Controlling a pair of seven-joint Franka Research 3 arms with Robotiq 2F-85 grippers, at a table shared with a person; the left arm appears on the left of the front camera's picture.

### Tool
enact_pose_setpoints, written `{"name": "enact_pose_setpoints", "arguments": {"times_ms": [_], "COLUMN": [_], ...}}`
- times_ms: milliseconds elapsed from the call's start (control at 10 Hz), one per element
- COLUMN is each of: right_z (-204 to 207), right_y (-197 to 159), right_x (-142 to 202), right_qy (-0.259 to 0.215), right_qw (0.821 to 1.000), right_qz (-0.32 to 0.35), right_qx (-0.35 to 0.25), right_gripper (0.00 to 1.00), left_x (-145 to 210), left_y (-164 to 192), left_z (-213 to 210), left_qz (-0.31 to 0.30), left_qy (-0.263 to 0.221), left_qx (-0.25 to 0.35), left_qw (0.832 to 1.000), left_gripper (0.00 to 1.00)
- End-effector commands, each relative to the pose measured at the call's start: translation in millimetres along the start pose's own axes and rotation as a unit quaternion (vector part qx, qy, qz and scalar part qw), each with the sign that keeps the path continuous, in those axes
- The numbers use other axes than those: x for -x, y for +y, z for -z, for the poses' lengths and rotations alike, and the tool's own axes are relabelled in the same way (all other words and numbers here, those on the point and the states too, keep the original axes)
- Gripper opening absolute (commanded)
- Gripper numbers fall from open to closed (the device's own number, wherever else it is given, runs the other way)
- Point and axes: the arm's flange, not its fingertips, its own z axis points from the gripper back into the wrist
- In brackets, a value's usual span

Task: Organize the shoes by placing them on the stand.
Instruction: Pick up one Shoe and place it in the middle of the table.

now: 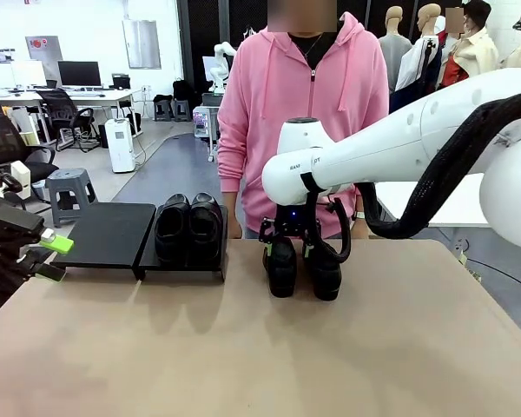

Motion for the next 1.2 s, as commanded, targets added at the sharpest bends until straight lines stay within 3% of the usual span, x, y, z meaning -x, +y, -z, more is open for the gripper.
{"name": "enact_pose_setpoints", "arguments": {"times_ms": [0,300,400,500,1100], "right_z": [3.7,12.3,13.3,13.9,24.3], "right_y": [0.5,-1.4,-3.1,-5.1,-13.4], "right_x": [-7.3,-8.0,-7.2,-6.5,-9.1], "right_qy": [0.000,0.002,0.006,0.001,0.019], "right_qw": [0.999,0.999,0.999,0.999,0.997], "right_qz": [0.034,0.036,0.036,0.038,0.053], "right_qx": [0.000,-0.025,-0.035,-0.038,-0.059], "right_gripper": [1.00,1.00,0.40,0.00,0.00], "left_x": [0.2,0.2,0.2,0.2,0.2], "left_y": [0.9,0.9,0.9,0.9,0.9], "left_z": [-1.5,-1.5,-1.5,-1.5,-1.5], "left_qz": [0.012,0.012,0.012,0.012,0.012], "left_qy": [-0.002,-0.002,-0.002,-0.002,-0.002], "left_qx": [0.006,0.006,0.006,0.006,0.006], "left_qw": [1.000,1.000,1.000,1.000,1.000], "left_gripper": [1.00,1.00,1.00,1.00,1.00]}}
